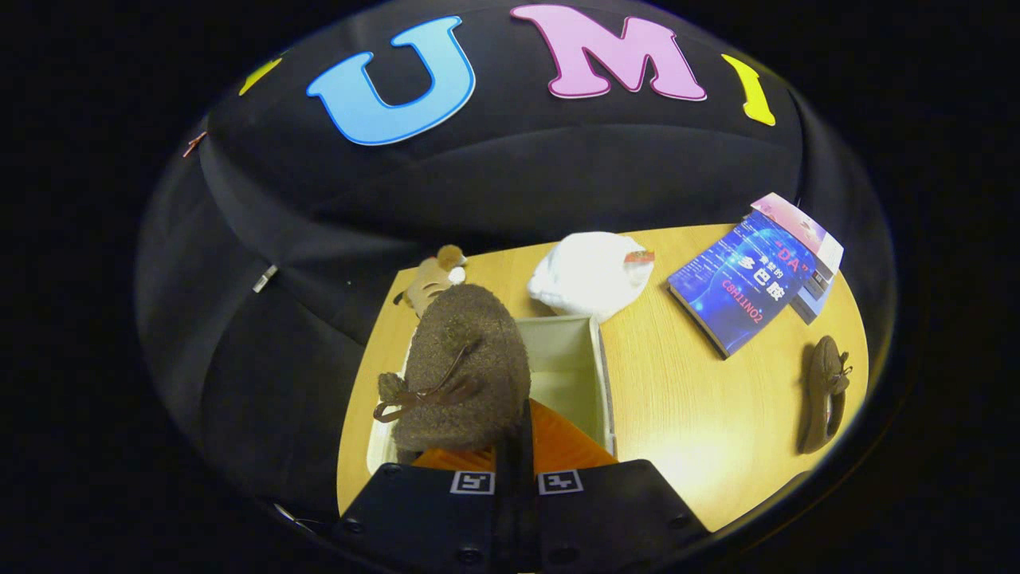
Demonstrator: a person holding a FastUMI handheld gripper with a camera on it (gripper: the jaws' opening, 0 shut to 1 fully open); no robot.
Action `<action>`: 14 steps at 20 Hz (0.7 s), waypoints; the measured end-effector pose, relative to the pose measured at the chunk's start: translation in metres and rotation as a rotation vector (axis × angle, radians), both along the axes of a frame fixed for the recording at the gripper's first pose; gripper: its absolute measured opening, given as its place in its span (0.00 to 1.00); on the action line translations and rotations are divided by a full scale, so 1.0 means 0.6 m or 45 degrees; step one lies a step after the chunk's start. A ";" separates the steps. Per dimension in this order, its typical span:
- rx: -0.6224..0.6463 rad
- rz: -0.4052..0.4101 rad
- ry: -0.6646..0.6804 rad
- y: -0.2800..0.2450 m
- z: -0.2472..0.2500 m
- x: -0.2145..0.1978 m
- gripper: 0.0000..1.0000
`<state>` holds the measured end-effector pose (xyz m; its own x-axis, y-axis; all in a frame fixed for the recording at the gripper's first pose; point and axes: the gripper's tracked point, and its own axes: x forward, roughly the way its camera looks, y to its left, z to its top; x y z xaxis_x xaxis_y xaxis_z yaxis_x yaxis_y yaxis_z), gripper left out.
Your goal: Open the storage box then place both shoes into the box .Put the left shoe in first, then the right shoe, with the right side of both shoes facing outward in a uniform manner.
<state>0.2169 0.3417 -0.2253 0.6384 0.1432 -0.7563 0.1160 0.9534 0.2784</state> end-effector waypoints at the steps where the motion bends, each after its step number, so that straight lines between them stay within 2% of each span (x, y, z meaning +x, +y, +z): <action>1: -0.004 -0.017 0.025 0.006 -0.017 0.000 0.05; 6: -0.097 -0.043 0.112 0.021 -0.087 -0.001 0.05; 11: -0.156 -0.003 0.182 0.057 -0.142 -0.008 0.06; 13: -0.116 0.010 0.217 0.083 -0.161 -0.010 0.08; 14: -0.092 0.020 0.240 0.096 -0.169 -0.010 0.16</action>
<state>0.2110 0.3995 -0.3267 0.4827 0.0932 -0.8708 0.1448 0.9721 0.1843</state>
